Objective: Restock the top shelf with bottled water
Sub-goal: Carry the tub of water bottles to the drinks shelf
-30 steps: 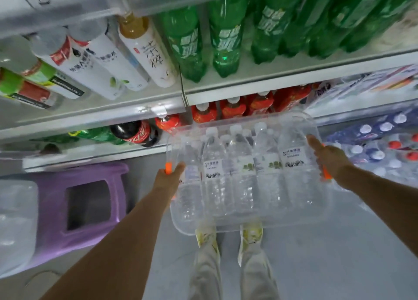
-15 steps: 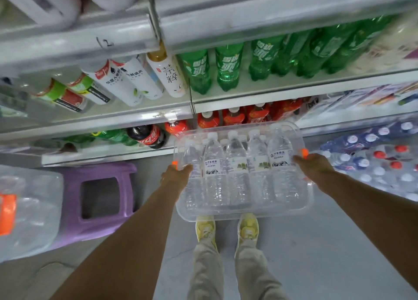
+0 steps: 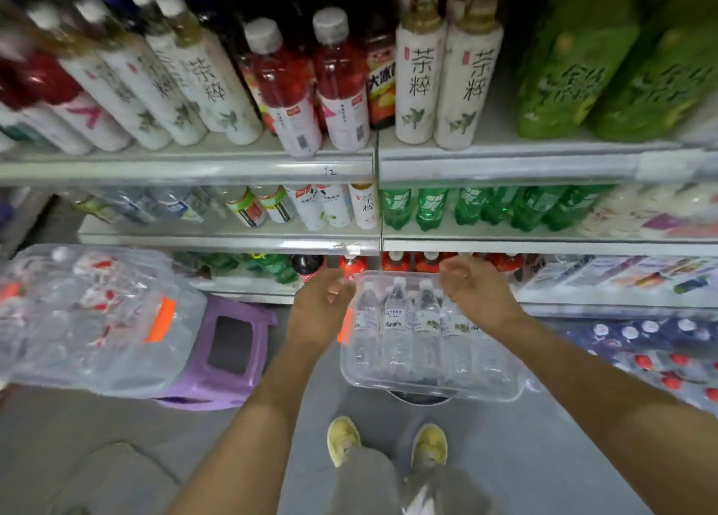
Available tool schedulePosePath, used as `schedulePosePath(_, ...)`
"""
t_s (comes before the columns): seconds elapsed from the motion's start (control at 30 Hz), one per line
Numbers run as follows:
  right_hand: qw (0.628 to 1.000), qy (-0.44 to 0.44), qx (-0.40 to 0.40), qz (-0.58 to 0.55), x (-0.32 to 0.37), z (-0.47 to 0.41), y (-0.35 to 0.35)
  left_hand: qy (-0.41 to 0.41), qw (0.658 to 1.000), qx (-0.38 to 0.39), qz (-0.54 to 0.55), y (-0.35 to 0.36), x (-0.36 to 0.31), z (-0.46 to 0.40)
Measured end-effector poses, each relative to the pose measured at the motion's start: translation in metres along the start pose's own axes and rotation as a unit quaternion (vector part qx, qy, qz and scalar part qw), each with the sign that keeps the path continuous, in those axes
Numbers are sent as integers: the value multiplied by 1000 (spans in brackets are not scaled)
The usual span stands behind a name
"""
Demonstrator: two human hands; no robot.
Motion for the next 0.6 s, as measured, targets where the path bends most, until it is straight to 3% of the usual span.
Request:
schedulePosePath(0.13,995,-96,-8,15,71,27,-6,60,995,-77,-16,-69,-14,36)
schedulePosePath(0.33,972,-220,17,84,170,52,25,58,981,-176,-56,-180,-11,83)
schedulePosePath(0.6,918,-329,57,216,292,62,126,18,967,-218,-132,-318,35,100)
Point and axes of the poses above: each hand's wrist, its own z-axis away from the middle knuckle, its own y-axis out of the palm, x = y × z, the point moved 8 cm from there along -z, towards the middle knuckle, and after that the axes turned 13 degrees about z, right-handed, at the moved point
